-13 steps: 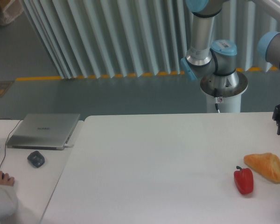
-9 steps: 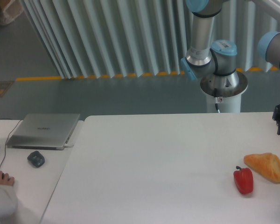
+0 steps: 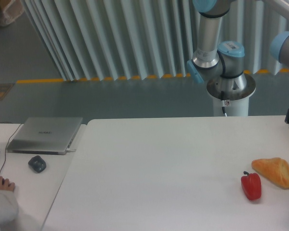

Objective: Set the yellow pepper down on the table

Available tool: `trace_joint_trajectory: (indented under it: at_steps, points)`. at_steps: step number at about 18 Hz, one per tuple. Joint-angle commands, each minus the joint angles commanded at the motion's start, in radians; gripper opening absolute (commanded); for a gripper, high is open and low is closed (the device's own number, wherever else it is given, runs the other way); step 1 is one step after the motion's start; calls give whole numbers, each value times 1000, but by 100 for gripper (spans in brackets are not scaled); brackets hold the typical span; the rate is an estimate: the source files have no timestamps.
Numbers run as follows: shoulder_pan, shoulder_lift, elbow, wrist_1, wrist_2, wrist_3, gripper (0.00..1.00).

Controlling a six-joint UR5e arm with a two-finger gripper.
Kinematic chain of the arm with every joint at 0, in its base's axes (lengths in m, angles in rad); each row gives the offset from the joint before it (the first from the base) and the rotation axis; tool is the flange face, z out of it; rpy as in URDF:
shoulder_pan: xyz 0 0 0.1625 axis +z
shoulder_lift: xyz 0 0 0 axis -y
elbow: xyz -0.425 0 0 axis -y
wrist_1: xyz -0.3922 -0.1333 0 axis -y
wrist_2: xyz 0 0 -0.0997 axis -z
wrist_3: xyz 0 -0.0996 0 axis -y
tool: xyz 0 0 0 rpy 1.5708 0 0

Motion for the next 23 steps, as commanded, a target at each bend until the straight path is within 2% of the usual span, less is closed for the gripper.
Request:
trace_joint_trajectory:
  at_steps: [2,4,6,9,10,14,17,23]
  points:
    - [11,-14,-5,2,74,115,100]
    - [35,-49,3,3,190,294,100]
    - [72,-78,8,29,217,386,100]
    - [116,-89,8,46,230,502,100]
    - [123,-104,3,81,261,541,100]
    - [123,-139,2,126,322,571,100]
    - [123,-176,-11,198,379,602,100]
    - [138,-207,-37,277,381,602,100]
